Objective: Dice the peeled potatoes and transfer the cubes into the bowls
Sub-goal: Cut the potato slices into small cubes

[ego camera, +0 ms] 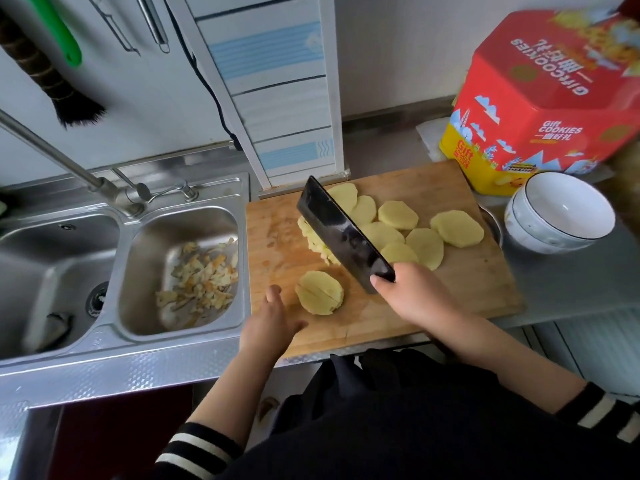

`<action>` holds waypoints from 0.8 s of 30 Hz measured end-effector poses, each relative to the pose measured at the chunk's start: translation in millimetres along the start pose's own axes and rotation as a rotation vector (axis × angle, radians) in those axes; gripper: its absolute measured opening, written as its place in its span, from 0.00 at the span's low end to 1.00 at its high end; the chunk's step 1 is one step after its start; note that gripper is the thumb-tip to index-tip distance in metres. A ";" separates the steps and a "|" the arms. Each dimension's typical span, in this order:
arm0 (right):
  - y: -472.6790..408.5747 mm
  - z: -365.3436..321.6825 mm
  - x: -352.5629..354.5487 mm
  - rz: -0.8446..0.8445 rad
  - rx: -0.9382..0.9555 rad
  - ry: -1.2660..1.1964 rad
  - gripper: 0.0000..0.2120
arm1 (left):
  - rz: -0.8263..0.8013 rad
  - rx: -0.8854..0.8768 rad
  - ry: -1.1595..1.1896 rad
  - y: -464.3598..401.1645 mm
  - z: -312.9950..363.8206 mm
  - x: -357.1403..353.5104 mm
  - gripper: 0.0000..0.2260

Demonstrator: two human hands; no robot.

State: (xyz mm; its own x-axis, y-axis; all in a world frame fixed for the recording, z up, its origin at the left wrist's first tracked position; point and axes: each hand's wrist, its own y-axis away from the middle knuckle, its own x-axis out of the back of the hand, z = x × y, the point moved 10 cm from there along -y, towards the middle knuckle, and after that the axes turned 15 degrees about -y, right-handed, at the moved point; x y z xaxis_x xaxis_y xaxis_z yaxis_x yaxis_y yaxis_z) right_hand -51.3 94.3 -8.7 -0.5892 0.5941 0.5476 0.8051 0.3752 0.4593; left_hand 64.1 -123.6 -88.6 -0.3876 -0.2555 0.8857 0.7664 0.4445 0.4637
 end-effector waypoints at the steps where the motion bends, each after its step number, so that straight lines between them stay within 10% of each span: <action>1: -0.6 1.8 4.4 0.024 -0.001 -0.033 0.18 | 0.114 -0.076 -0.185 -0.9 6.0 14.5 0.38; 5: -2.1 8.6 11.8 0.079 -0.010 -0.104 0.16 | 0.399 -0.560 -0.586 -3.8 59.5 37.2 0.53; 8: -1.6 13.3 11.6 0.098 -0.039 -0.135 0.17 | 0.284 -0.770 -0.705 -12.8 86.3 23.2 0.51; 24: -9.1 14.2 6.7 0.056 -0.029 -0.129 0.17 | -0.005 -0.640 -0.675 -28.3 99.8 15.1 0.43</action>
State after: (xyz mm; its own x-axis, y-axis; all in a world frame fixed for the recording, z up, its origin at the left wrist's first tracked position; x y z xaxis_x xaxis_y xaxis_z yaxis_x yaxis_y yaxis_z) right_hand -61.6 105.0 -19.1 -0.5284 0.7007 0.4793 0.8332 0.3196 0.4513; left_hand -14.5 -54.4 -86.0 -0.4538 0.3863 0.8030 0.8226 -0.1648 0.5442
